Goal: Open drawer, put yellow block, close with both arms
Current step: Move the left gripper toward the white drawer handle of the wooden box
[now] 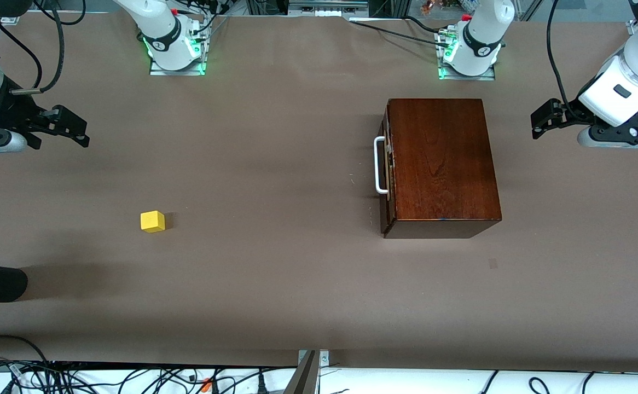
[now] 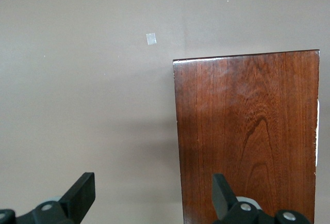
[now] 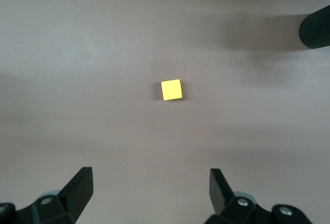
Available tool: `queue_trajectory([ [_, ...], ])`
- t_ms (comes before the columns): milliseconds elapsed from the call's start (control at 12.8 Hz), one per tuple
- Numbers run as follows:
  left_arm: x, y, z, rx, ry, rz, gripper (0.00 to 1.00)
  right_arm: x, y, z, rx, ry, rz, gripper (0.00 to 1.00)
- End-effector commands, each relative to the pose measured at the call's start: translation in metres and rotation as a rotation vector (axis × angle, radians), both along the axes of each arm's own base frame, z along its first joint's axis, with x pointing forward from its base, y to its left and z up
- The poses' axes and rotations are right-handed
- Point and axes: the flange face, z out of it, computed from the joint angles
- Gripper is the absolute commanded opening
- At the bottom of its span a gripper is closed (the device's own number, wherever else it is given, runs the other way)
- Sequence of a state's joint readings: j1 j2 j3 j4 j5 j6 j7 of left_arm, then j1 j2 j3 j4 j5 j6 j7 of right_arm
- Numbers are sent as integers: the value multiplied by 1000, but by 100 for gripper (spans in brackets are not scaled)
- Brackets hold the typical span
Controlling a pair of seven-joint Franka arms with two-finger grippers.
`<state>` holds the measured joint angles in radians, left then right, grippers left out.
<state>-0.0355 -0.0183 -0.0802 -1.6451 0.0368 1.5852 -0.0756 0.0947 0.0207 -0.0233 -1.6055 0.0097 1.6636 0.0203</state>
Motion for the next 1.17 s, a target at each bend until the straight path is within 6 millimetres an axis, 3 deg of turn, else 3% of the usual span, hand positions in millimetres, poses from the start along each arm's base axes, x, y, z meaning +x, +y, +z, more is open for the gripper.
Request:
queue_trajectory([
  [0,2,-3,6,-21,10,5,100,3,-3,5,-5,6,12,100],
  [468,3,-2,7,-22,7,8,100,3,-3,5,-5,6,12,100],
  [624,8,-4,-4,-21,28,7,100,3,-3,5,-5,5,12,100],
  [1092,4,-19,-2,-19,62,-12,100,3,-3,5,-5,5,12,100],
])
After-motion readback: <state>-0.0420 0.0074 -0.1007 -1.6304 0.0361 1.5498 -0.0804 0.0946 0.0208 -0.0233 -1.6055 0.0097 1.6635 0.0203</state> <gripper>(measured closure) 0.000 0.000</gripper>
